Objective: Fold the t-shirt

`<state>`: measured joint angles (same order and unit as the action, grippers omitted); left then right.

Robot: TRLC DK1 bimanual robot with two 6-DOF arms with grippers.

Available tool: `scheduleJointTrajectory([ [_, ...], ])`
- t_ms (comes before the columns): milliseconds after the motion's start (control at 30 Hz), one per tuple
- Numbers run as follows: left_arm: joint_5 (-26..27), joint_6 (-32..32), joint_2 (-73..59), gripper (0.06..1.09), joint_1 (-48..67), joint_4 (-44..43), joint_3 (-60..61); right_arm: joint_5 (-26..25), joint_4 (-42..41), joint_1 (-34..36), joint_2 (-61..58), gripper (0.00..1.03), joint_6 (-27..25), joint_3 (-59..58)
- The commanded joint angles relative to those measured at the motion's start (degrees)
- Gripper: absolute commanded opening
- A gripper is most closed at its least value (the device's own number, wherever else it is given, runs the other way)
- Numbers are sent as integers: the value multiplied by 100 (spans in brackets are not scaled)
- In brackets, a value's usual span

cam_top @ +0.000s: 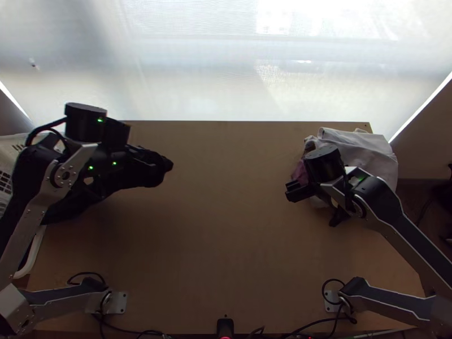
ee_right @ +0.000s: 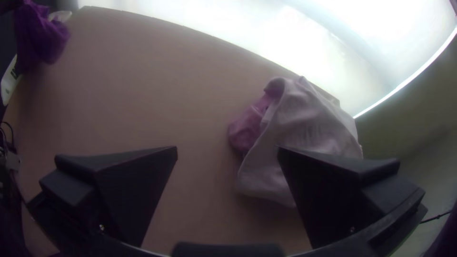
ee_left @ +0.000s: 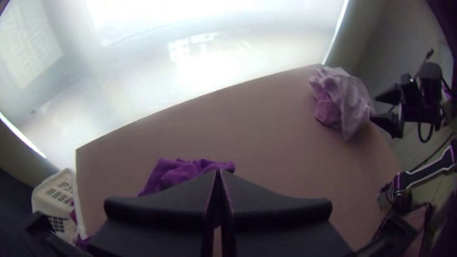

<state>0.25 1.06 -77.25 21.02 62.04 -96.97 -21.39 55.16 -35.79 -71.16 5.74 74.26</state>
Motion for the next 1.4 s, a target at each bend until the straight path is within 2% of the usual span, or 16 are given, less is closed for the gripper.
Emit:
scheduleJointTrajectory([
  [0,-280,-211,-501,10,2223,-307,-490,3,13,380,559,98,-11,-781],
  [200,-280,342,-1494,10,3541,-667,-1193,12,39,863,1069,98,-29,-1326],
  [400,-262,316,-2488,11,4209,-1106,-1738,12,83,1478,1561,98,-46,-1801],
  [433,-271,333,-2611,19,4350,-1177,-1790,12,92,1575,1614,98,-73,-1862],
  [467,-271,377,-2725,40,4490,-1194,-1887,12,101,1672,1684,98,-108,-1906],
  [500,-280,386,-2848,74,4605,-1168,-2001,12,109,1795,1745,98,-126,-1933],
  [533,-271,386,-2936,104,4675,-1133,-2107,12,118,1892,1807,98,-143,-1959],
  [767,-271,210,-2971,105,4719,-895,-2907,38,127,2006,1851,98,-117,-2091],
  [833,-280,219,-2883,104,4631,-729,-3179,188,127,1971,1789,98,-90,-2065],
  [967,-403,404,-2488,104,4060,-52,-2880,495,118,1751,1605,98,24,-1924],
  [1067,-350,421,-1899,103,3330,309,-1905,917,136,1417,1376,98,85,-1731],
  [1167,-333,975,-1178,104,2618,212,-551,1339,206,995,1077,98,112,-1511],
  [1367,-139,1546,-35,104,1309,-263,1839,1620,259,-191,330,98,156,-1326],
])
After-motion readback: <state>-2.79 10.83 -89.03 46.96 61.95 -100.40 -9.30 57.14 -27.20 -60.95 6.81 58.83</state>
